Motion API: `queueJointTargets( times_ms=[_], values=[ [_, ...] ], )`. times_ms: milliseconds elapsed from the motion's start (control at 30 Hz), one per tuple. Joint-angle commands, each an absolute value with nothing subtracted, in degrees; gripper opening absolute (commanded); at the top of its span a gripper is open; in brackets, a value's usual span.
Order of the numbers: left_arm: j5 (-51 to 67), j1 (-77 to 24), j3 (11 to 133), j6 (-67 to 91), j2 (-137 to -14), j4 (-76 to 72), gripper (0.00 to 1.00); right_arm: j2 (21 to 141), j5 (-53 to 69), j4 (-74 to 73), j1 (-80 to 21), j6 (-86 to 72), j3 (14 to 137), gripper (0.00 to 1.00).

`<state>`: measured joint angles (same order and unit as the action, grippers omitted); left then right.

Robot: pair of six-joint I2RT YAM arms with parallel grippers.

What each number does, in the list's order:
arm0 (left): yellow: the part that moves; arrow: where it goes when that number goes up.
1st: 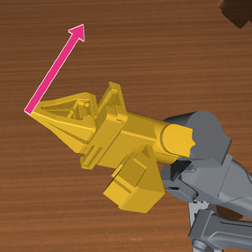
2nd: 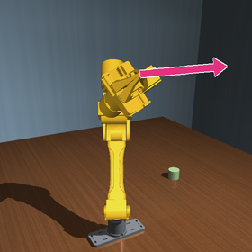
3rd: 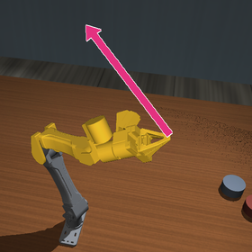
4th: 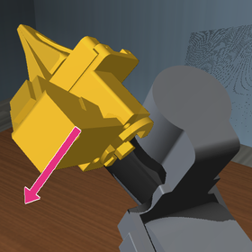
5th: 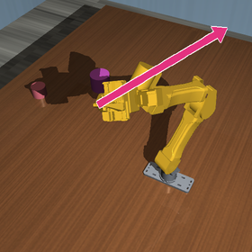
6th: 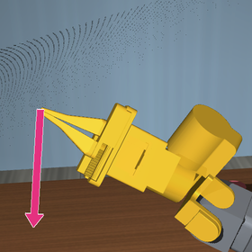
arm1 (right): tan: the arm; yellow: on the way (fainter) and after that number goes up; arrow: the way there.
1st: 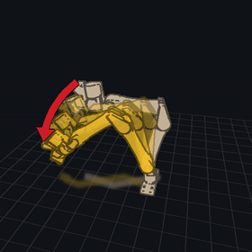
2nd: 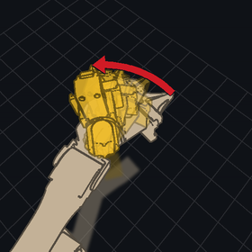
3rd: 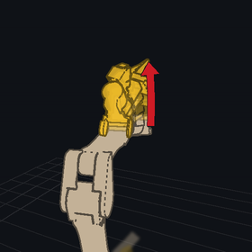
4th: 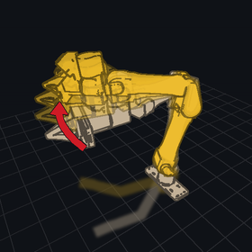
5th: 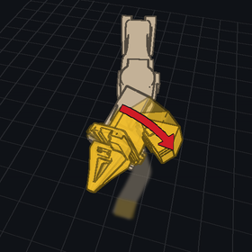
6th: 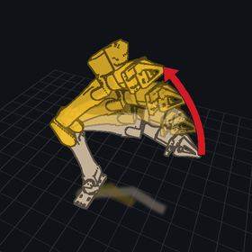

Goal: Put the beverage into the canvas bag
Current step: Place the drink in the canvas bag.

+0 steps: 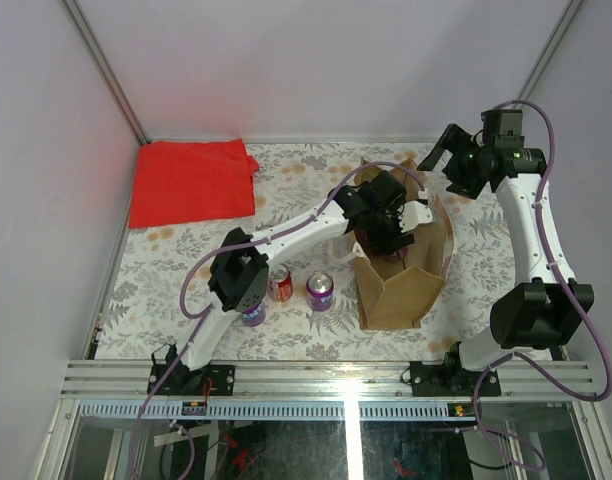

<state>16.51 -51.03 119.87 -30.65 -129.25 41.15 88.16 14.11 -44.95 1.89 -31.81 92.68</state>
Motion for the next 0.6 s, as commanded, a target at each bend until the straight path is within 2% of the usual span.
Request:
queueJointTargets(
  times_ms=[0,567],
  values=[
    [15.6,-51.1,123.2,-32.2,-128.4,37.8,0.00,87.8,14.5,-45.8,2.2,-31.0,94.1,0.98],
    [15.3,-51.2,121.6,-35.0,-131.6,33.4,0.00,88.7,14.8,-47.0,2.2,-31.3,94.4,0.98]
  ],
)
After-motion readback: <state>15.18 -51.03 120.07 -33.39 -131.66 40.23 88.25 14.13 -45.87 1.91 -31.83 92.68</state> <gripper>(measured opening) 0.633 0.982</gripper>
